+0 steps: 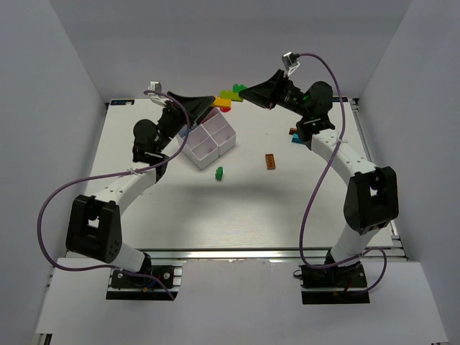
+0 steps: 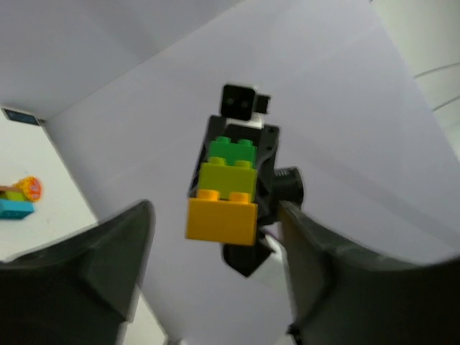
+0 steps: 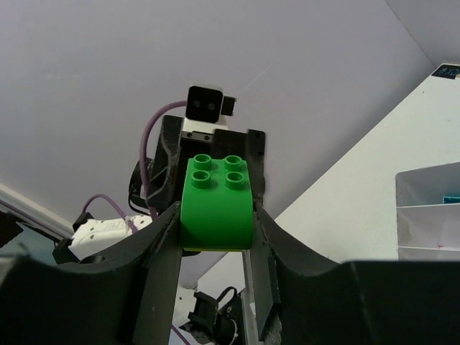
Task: Sort the legos into containers by color
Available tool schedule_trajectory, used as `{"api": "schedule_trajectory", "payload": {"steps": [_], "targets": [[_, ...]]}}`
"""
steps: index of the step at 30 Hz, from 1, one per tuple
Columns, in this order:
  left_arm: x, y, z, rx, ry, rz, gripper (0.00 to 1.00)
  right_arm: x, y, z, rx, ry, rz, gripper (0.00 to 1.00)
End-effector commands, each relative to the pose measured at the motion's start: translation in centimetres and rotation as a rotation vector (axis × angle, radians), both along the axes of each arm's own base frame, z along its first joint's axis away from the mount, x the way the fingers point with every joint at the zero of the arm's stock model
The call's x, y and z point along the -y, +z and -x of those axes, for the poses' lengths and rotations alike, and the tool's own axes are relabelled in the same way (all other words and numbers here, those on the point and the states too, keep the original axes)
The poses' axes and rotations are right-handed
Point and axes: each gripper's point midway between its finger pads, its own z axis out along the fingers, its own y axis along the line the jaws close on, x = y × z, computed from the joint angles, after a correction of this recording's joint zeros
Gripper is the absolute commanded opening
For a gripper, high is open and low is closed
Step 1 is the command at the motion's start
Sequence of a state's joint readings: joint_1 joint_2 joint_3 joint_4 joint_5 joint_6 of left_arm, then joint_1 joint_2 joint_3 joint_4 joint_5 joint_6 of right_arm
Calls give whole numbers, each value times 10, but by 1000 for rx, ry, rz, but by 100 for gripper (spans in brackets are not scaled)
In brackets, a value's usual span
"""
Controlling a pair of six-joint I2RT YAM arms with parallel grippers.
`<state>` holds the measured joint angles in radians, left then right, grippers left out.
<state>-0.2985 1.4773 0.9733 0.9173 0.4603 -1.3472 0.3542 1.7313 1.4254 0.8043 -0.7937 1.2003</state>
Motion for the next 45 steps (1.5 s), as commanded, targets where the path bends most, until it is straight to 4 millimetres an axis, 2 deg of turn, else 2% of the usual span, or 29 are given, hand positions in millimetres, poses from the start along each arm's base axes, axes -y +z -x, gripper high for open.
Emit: {"api": "schedule_trajectory", "payload": {"steps": [1,2,5,9,10,11,12,13,14,15,16,17,18,19,20,21,22,23,25,27,32,35,39,40,43,44,45], "targets": [[-1,4,-4,-19,21,-4,82,4,26,10,134,7,-30,9],[-5,6,-6,-21,45,4,98,5,25,8,138,1,-27,9],[-21,8,-13,-36,106,9,98,10,21,1,151,-17,-7,7],[-53,3,-28,-62,223,-41,98,18,15,-14,189,-65,41,4],[-59,1,-31,-72,247,-63,98,23,11,-23,252,-107,81,3],[-70,9,-30,-60,293,-72,98,24,8,-35,240,-151,119,3],[-86,-2,-37,-94,358,-131,98,26,4,-44,267,-192,158,3],[-96,-2,-37,-101,397,-152,98,29,-2,-59,373,-261,236,3],[-106,-2,-37,-105,434,-170,98,31,-22,-78,326,-313,304,2],[-125,0,-34,-108,496,-195,98,33,-15,-90,361,-353,330,2],[-133,0,-32,-109,520,-208,98,34,-21,-102,369,-386,371,0],[-146,0,-31,-110,550,-218,98,37,-56,-130,327,-435,471,0],[-150,-1,-26,-109,553,-244,98,37,-45,-140,364,-465,476,0],[-152,-6,-24,-119,554,-260,98,38,-52,-149,375,-487,502,0],[-152,-10,-21,-124,550,-272,98,36,-71,-162,373,-502,540,0],[-163,-17,-22,-142,574,-288,98,38,-73,-173,417,-543,584,0],[-165,-24,-18,-152,572,-296,98,34,-77,-177,431,-547,601,0],[-165,-31,-17,-163,571,-304,98,34,-99,-191,412,-570,641,0],[-166,-48,-15,-195,568,-312,98,28,-111,-209,441,-595,681,0],[-167,-57,-14,-210,567,-311,98,28,-116,-224,458,-649,713,0],[-167,-79,-17,-251,554,-332,98,9,-135,-264,565,-710,773,0],[-170,-87,-20,-271,554,-355,98,-3,-154,-276,615,-722,789,0],[-175,-104,-23,-313,561,-367,98,-24,-178,-277,667,-705,804,0],[-177,-106,-24,-321,565,-366,98,-27,-189,-279,670,-700,813,0],[-179,-114,-28,-345,567,-369,98,-30,-192,-286,686,-725,799,0],[-180,-115,-29,-349,571,-369,98,-31,-204,-290,678,-728,807,0],[-181,-116,-30,-352,570,-370,98,-31,-206,-291,680,-734,803,0]]}}
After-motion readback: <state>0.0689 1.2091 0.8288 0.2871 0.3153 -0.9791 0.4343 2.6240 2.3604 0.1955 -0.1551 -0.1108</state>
